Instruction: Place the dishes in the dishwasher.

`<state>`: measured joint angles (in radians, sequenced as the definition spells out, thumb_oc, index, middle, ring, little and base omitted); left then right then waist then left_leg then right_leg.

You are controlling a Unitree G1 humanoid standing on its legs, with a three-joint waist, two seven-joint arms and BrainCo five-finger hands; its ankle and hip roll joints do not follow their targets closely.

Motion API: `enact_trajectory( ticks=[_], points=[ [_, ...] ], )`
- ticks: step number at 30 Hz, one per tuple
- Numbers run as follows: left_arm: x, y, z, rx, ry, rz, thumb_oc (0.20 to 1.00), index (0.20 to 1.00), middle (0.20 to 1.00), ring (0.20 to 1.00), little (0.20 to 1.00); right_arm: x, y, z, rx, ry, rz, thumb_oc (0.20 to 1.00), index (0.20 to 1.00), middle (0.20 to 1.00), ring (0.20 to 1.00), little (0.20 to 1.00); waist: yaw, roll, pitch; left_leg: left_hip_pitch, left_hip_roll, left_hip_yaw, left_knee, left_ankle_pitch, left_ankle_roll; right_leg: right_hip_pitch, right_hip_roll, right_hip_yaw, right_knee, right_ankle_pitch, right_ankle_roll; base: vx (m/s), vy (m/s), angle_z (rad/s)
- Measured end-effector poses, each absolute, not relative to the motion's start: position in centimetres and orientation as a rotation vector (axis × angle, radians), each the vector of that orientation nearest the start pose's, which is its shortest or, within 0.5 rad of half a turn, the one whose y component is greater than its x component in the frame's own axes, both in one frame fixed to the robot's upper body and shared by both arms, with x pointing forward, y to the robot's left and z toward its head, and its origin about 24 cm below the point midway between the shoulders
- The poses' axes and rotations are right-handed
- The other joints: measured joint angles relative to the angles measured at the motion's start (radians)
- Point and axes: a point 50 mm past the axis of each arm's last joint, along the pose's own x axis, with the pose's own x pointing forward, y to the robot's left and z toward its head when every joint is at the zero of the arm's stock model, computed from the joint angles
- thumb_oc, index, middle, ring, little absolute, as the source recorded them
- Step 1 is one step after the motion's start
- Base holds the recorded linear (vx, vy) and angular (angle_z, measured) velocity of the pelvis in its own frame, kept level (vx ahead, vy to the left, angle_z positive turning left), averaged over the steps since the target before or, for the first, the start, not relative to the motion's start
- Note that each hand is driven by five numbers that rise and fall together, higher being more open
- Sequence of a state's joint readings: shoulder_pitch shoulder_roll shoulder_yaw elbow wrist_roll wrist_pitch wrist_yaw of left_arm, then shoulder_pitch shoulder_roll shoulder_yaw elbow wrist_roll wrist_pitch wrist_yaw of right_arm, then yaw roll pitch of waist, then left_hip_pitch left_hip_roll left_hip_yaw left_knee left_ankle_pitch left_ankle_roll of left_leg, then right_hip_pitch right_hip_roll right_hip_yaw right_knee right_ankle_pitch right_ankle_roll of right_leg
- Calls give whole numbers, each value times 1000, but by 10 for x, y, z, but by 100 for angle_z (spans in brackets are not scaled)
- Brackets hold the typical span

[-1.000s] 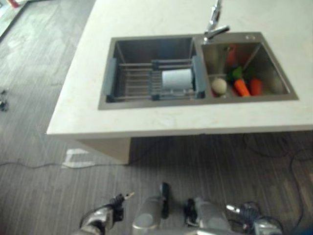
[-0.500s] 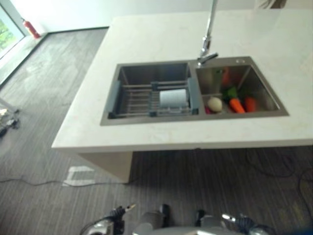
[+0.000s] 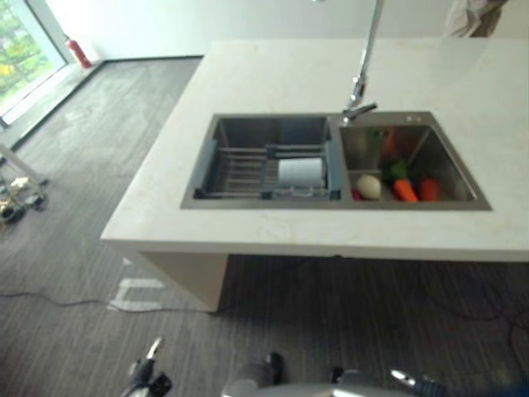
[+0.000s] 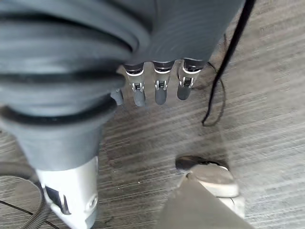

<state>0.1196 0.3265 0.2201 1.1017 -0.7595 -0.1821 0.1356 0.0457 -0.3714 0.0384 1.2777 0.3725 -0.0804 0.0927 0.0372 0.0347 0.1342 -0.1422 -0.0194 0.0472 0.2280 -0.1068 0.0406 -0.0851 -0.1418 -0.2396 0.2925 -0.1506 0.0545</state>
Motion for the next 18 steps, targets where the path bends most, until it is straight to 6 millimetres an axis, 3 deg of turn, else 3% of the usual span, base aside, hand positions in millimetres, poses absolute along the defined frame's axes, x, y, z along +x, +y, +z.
enact_trajectory(
  ticks=[1, 2, 3, 4, 5, 6, 7, 8, 10, 11, 12, 14, 16, 18],
  points=[
    [77, 342, -109, -331, 687, 1043, 1000, 1000, 1000, 1000, 1000, 59, -301, -144, 3, 1169, -371, 1000, 1000, 1000, 1000, 1000, -5, 3, 1, 1, 13, 23, 9, -5, -2, 12, -6, -21, -2, -4, 1, 35, 40, 51],
    [105, 409, -38, -69, 421, 1095, 1000, 1000, 1000, 1000, 1000, 42, -307, -143, -11, 1206, -389, 1000, 1000, 1000, 1000, 1000, 3, 2, -1, 6, 6, 24, 1, -1, -1, 8, -19, -19, 36, -34, 6, 51, 26, 56],
    [117, 436, 0, 25, 292, 1133, 1000, 1000, 1000, 1000, 1000, 37, -307, -144, -8, 1218, -390, 1000, 1000, 1000, 1000, 1000, 5, 11, -2, 6, 0, 21, 0, 2, -4, 7, -24, -19, 41, -42, 7, 84, 7, 39],
    [126, 451, 31, 167, 250, 1152, 1000, 1000, 1000, 1000, 1000, 35, -307, -144, -18, 1225, -374, 1000, 1000, 1000, 1000, 1000, 7, 30, -2, 6, -2, 22, 0, 1, -3, 9, -26, -18, 39, -50, -2, 86, -35, 9],
    [157, 467, 127, 571, 61, 1124, 1000, 1000, 1000, 1000, 1000, 25, -291, -151, -74, 1285, -261, 1000, 1000, 1000, 1000, 1000, 27, 23, 0, 6, -1, 17, 1, 3, -6, 9, -24, -22, 41, -54, 1, 101, -81, 4],
    [174, 464, 203, 780, -177, 1130, 1000, 1000, 1000, 1000, 1000, 19, -281, -156, -72, 1313, -226, 1000, 1000, 1000, 1000, 1000, 38, 28, -7, 8, 0, 17, 0, 7, -12, 11, -23, -23, 41, -54, 5, 116, -101, 1],
    [178, 463, 236, 828, -284, 1165, 1000, 1000, 1000, 1000, 1000, 20, -281, -155, -70, 1311, -225, 1000, 1000, 1000, 1000, 1000, 28, 50, -11, 11, 0, 19, 1, 5, -13, 11, -24, -21, 39, -53, 7, 132, -85, -5],
    [180, 461, 256, 859, -352, 1172, 1000, 1000, 1000, 1000, 1000, 19, -282, -155, -52, 1313, -247, 1000, 1000, 1000, 1000, 1000, 10, 64, -16, 20, 0, 21, 0, 6, -11, 13, -23, -20, 37, -51, 15, 154, -75, -8],
    [190, 453, 264, 889, -402, 1118, 1000, 1000, 1000, 1000, 1000, 19, -285, -154, -52, 1319, -253, 1000, 1000, 1000, 1000, 1000, -15, 66, -23, 43, 11, 26, 1, 1, -19, 26, -13, -15, 36, -66, 15, 182, -79, -11],
    [209, 438, 259, 920, -398, 1004, 1000, 1000, 1000, 1000, 1000, 20, -284, -154, -50, 1319, -249, 1000, 1000, 1000, 1000, 1000, -22, 59, -29, 45, 21, 29, 5, -3, -25, 23, -4, -10, 41, -82, 16, 157, -67, -19],
    [228, 414, 251, 918, -426, 877, 1000, 1000, 1000, 1000, 1000, 21, -282, -155, -47, 1323, -245, 1000, 1000, 1000, 1000, 1000, -20, 47, -35, 44, 29, 36, 5, -2, -29, 17, 5, 0, 42, -85, 15, 101, -52, -32],
    [247, 383, 221, 941, -410, 689, 1000, 1000, 1000, 1000, 1000, 30, -281, -156, -37, 1314, -241, 1000, 1000, 1000, 1000, 1000, -47, 39, -42, 37, 47, 53, 11, -7, -37, 0, 22, 18, 44, -76, -5, 100, -79, -44],
    [256, 369, 196, 1019, -354, 579, 1000, 1000, 1000, 1000, 1000, 26, -281, -156, 11, 1338, -264, 1000, 1000, 1000, 1000, 1000, -87, 9, -40, 35, 68, 78, 19, -16, -50, -20, 46, 54, 52, -75, -14, 62, -73, -50],
    [261, 360, 191, 1081, -361, 506, 1000, 1000, 1000, 1000, 1000, 18, -284, -156, 41, 1377, -295, 1000, 1000, 1000, 1000, 1000, -96, -4, -40, 30, 74, 75, 21, -16, -50, -26, 52, 67, 54, -69, -22, 63, -76, -29]
  ],
)
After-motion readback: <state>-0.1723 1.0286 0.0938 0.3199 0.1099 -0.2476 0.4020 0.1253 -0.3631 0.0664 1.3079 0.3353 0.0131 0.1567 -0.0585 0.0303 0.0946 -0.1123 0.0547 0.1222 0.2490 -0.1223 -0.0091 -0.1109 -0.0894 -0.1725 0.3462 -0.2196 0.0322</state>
